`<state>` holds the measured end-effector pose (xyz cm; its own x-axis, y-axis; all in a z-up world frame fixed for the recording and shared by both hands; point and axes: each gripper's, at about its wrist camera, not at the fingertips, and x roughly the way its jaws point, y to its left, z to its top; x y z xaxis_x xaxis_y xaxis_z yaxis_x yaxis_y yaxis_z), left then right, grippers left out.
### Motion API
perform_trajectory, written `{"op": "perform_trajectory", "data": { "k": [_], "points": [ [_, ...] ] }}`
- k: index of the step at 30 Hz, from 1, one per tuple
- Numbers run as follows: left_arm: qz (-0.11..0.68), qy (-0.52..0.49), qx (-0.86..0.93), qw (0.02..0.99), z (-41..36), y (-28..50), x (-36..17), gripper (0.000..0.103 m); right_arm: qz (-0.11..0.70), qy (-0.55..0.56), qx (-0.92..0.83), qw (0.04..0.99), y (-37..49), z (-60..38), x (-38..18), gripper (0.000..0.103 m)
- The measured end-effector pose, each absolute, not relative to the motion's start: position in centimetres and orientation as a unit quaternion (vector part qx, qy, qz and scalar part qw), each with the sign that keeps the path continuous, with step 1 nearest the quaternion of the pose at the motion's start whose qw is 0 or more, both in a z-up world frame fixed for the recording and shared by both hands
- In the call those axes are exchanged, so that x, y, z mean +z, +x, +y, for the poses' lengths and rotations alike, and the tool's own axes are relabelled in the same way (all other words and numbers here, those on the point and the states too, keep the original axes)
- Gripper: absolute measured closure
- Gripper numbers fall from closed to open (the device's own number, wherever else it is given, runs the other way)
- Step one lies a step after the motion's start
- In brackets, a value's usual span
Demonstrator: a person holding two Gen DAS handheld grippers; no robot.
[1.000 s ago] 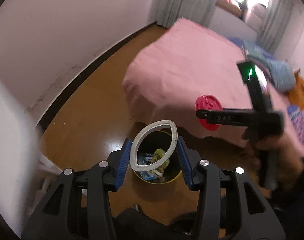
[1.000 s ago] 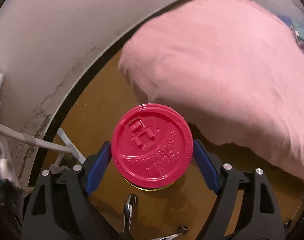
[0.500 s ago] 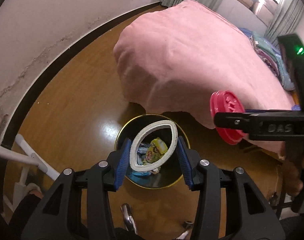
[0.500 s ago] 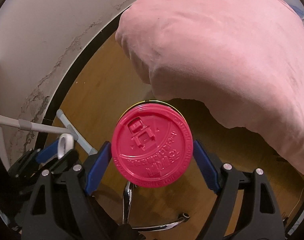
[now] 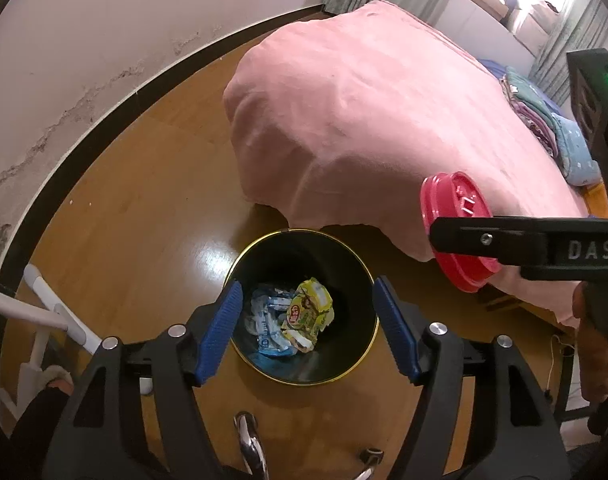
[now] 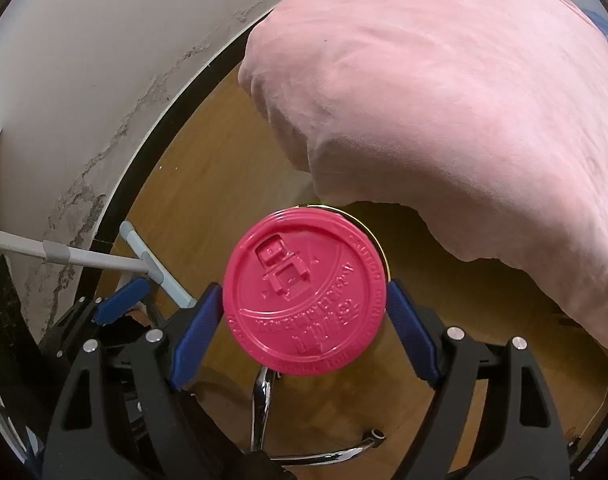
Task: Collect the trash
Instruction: 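Open both tools to drop the tape ring and red lid into the bin, then grasp the white-blue cloth with the right tool while the left tool grasps the pink snack box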
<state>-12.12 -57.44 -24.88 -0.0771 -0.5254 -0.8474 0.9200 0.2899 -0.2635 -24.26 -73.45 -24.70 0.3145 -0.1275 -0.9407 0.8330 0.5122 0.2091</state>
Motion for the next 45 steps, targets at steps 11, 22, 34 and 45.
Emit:
{"op": "perform_trajectory", "data": {
  "k": [11,22,34,45],
  "points": [
    [0.446,0.207,-0.553,0.673,-54.8,-12.0,-20.3,0.022,0.477,0.368,-0.337,0.724,-23.7,-73.8,-24.6,0.022],
    [0.408,0.173,-0.554,0.705,-48.1,-12.0,-10.0,0.014,0.459,0.321,-0.347,0.752,-22.2,-72.3,-21.9,0.010],
    [0.392,0.101,-0.455,0.793,-28.2,-3.4,0.4,0.011,0.369,0.163,-0.217,0.889,-13.3,-56.0,-7.2,0.010],
    [0.373,0.039,-0.215,0.902,-6.5,8.8,3.3,0.011,0.382,0.054,0.081,0.919,5.6,-33.4,-0.6,0.010]
  ]
}}
